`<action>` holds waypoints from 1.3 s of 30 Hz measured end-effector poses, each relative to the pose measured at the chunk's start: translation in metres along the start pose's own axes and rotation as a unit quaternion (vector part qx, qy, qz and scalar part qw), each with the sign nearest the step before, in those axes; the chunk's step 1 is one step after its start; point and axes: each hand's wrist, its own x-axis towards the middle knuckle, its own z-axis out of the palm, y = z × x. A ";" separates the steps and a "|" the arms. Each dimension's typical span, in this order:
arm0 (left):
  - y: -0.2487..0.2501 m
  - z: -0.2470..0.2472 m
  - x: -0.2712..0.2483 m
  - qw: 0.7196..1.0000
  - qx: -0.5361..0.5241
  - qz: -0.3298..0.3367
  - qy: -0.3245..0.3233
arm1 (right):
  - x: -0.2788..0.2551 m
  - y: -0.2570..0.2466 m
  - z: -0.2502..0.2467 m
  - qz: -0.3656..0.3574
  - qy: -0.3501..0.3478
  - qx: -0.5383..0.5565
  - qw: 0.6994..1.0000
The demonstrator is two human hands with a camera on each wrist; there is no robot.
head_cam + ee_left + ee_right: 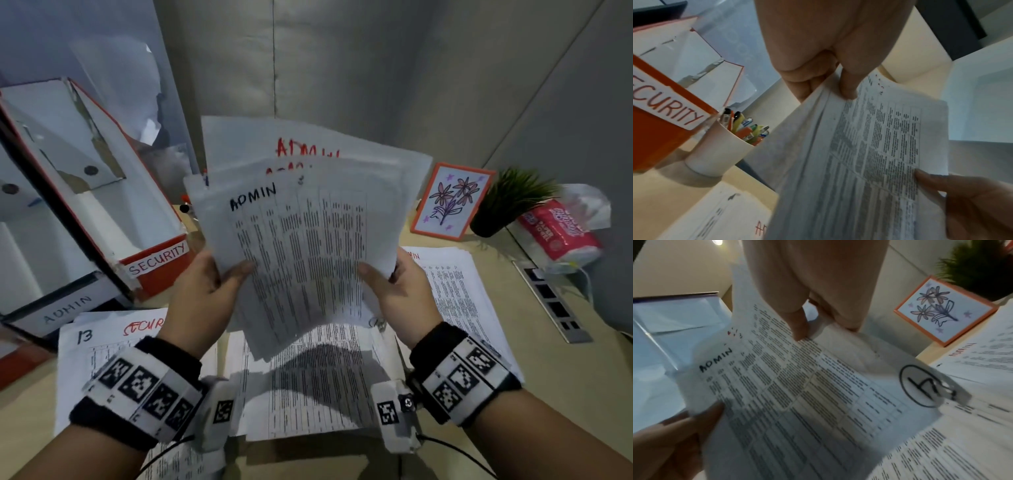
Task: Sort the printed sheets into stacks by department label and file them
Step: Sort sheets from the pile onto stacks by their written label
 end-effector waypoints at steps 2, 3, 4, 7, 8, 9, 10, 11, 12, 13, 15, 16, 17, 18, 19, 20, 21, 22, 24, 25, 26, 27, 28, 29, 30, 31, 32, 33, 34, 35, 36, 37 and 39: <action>0.000 0.002 -0.003 1.000 -0.001 0.029 -0.003 | -0.005 0.002 0.001 -0.010 -0.021 0.000 1.000; -0.003 0.003 -0.006 0.999 0.024 0.043 -0.013 | -0.008 0.007 0.001 -0.004 -0.047 -0.013 0.999; -0.009 0.005 -0.010 0.997 0.055 0.050 -0.030 | -0.012 0.012 0.002 0.006 -0.083 -0.046 0.995; -0.040 0.012 -0.022 0.990 0.113 -0.008 -0.087 | -0.022 0.039 0.004 0.059 -0.175 -0.155 0.970; -0.048 0.014 -0.026 0.986 0.138 -0.032 -0.091 | -0.024 0.045 0.005 0.087 -0.187 -0.164 0.965; -0.057 0.016 -0.029 0.982 0.161 -0.049 -0.085 | -0.025 0.051 0.005 0.100 -0.193 -0.169 0.961; -0.062 0.018 -0.031 0.980 0.174 -0.065 -0.076 | -0.025 0.055 0.006 0.096 -0.196 -0.171 0.961; -0.066 0.019 -0.032 0.979 0.178 -0.078 -0.062 | -0.024 0.059 0.007 0.088 -0.190 -0.171 0.963; -0.068 0.019 -0.032 0.978 0.180 -0.092 -0.050 | -0.023 0.062 0.008 0.085 -0.175 -0.168 0.966; -0.069 0.019 -0.032 0.976 0.185 -0.102 -0.043 | -0.022 0.065 0.009 0.089 -0.149 -0.167 0.971; -0.065 0.019 -0.030 0.975 0.198 -0.094 -0.032 | -0.018 0.068 0.011 0.111 -0.076 -0.154 0.979; -0.061 0.019 -0.030 0.977 0.197 -0.080 -0.030 | -0.016 0.067 0.012 0.123 -0.045 -0.137 0.982; -0.056 0.019 -0.029 0.979 0.189 -0.066 -0.028 | -0.015 0.064 0.011 0.127 -0.023 -0.123 0.984; -0.052 0.018 -0.028 0.981 0.181 -0.060 -0.028 | -0.012 0.061 0.009 0.131 -0.011 -0.116 0.985; -0.049 0.018 -0.027 0.982 0.176 -0.060 -0.027 | -0.011 0.058 0.005 0.137 -0.008 -0.109 0.984; -0.047 0.018 -0.026 0.983 0.173 -0.060 -0.028 | -0.008 0.056 -0.002 0.147 -0.009 -0.099 0.984; -0.048 0.016 -0.024 0.984 0.167 -0.059 -0.030 | -0.005 0.053 -0.009 0.158 -0.009 -0.090 0.983; -0.051 0.016 -0.023 0.985 0.154 -0.062 -0.037 | -0.001 0.052 -0.020 0.173 -0.010 -0.093 0.981; -0.060 0.010 -0.022 0.986 0.117 -0.101 -0.055 | 0.009 0.051 -0.046 0.195 -0.013 -0.118 0.974; -0.066 0.006 -0.022 0.983 0.116 -0.128 -0.069 | 0.013 0.053 -0.063 0.205 -0.012 -0.136 0.969; -0.076 -0.001 -0.023 0.976 0.131 -0.154 -0.085 | 0.018 0.056 -0.083 0.215 -0.010 -0.155 0.964; -0.086 -0.008 -0.024 0.967 0.153 -0.181 -0.099 | 0.022 0.062 -0.105 0.224 -0.008 -0.176 0.959; -0.096 -0.015 -0.025 0.957 0.173 -0.205 -0.108 | 0.025 0.068 -0.130 0.240 -0.001 -0.202 0.949; -0.105 -0.021 -0.026 0.947 0.192 -0.227 -0.117 | 0.026 0.069 -0.150 0.261 0.010 -0.230 0.937; -0.114 -0.026 -0.027 0.939 0.204 -0.248 -0.124 | 0.026 0.069 -0.169 0.278 0.023 -0.253 0.926; -0.122 -0.029 -0.029 0.931 0.209 -0.269 -0.132 | 0.025 0.070 -0.187 0.289 0.034 -0.263 0.920; -0.128 -0.031 -0.030 0.925 0.210 -0.286 -0.140 | 0.024 0.072 -0.203 0.302 0.041 -0.266 0.915; -0.134 -0.032 -0.031 0.920 0.211 -0.299 -0.141 | 0.022 0.076 -0.219 0.313 0.040 -0.277 0.908; -0.137 -0.032 -0.033 0.917 0.210 -0.306 -0.144 | 0.023 0.085 -0.235 0.325 0.041 -0.291 0.899; -0.144 -0.032 -0.032 0.916 0.208 -0.314 -0.139 | 0.025 0.093 -0.249 0.331 0.037 -0.315 0.889; -0.151 -0.033 -0.032 0.913 0.205 -0.325 -0.135 | 0.026 0.100 -0.259 0.347 0.024 -0.341 0.873; -0.158 -0.033 -0.030 0.909 0.204 -0.338 -0.132 | 0.028 0.107 -0.266 0.362 0.012 -0.364 0.858; -0.179 -0.037 -0.029 0.902 0.196 -0.360 -0.132 | 0.029 0.107 -0.264 0.381 -0.003 -0.413 0.827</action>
